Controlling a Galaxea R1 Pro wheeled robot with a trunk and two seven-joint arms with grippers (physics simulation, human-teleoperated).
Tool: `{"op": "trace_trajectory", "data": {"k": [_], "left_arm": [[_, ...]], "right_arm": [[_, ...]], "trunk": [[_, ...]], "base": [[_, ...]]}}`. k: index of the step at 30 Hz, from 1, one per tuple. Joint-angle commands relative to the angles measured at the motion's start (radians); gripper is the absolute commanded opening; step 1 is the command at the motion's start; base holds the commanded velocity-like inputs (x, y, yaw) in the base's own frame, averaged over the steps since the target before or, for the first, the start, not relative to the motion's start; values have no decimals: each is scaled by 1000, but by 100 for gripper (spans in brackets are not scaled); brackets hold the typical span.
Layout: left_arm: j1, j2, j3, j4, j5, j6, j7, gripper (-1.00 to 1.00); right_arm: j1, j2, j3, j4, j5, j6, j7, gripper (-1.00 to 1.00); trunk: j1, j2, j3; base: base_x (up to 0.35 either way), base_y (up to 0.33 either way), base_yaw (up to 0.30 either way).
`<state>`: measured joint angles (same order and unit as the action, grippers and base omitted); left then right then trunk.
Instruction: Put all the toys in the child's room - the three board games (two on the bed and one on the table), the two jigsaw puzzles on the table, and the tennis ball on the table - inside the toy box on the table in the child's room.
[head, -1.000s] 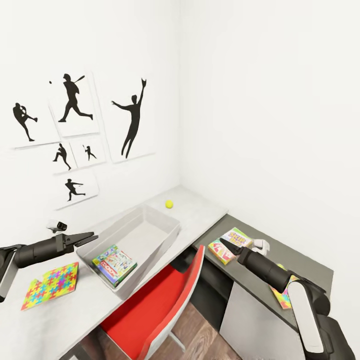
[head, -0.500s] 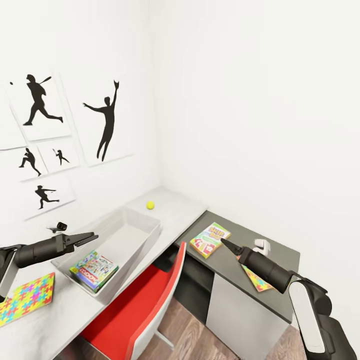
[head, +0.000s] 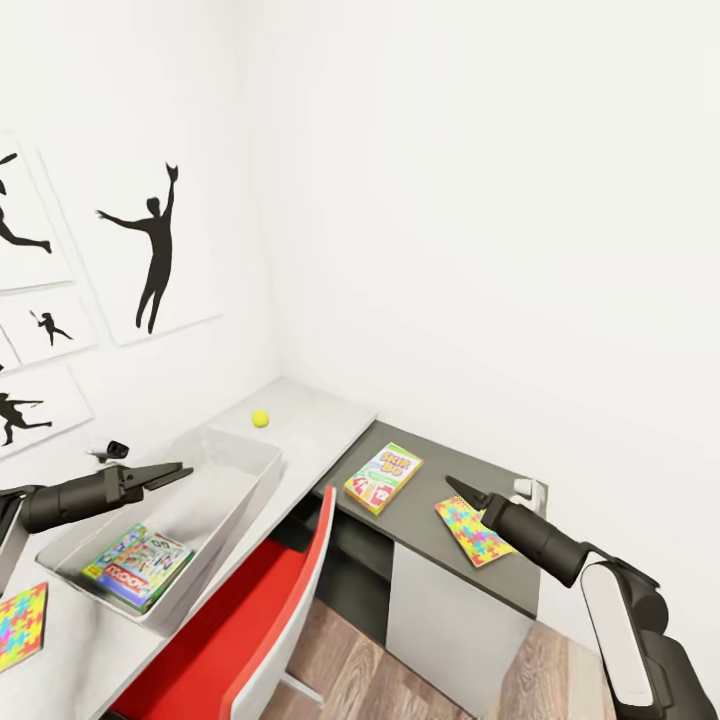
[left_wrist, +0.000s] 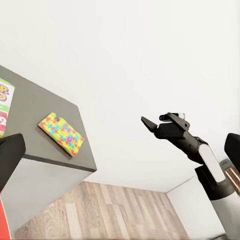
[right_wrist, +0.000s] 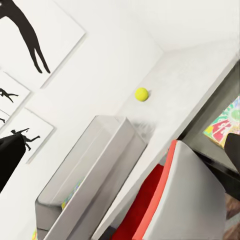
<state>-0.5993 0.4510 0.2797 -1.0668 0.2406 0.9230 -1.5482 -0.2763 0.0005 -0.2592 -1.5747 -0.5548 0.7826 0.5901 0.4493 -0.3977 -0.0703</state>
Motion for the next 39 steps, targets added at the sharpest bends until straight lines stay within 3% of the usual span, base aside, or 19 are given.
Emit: {"op": "trace_trajectory", "data": {"k": [1, 11, 16, 25, 39], "left_arm": [[0, 0, -1, -1, 0, 12, -4, 100], [-2, -1, -9, -1, -1, 19, -3, 100], [-4, -1, -34, -1, -4, 20, -3, 100], [-5, -3, -50, -1, -4, 20, 0, 100], [-6, -2, -51, -1, -4, 20, -1, 100]], "right_arm": [[-1, 0, -6, 0, -3, 7, 2, 100], [-1, 2, -51, 6, -5, 8, 1, 100], [-1, 6, -77, 16, -5, 9, -1, 100], [-1, 11, -83, 21, -4, 3, -4, 100], [-1, 14, -83, 25, -4, 4, -3, 100]], "trunk": [[1, -2, -2], [1, -2, 6], [1, -2, 10], [1, -2, 16], [1, -2, 16]], "base": [[0, 0, -273], [-2, 0, -273], [-160, 0, -273], [-36, 0, -236], [-1, 0, -14]]}}
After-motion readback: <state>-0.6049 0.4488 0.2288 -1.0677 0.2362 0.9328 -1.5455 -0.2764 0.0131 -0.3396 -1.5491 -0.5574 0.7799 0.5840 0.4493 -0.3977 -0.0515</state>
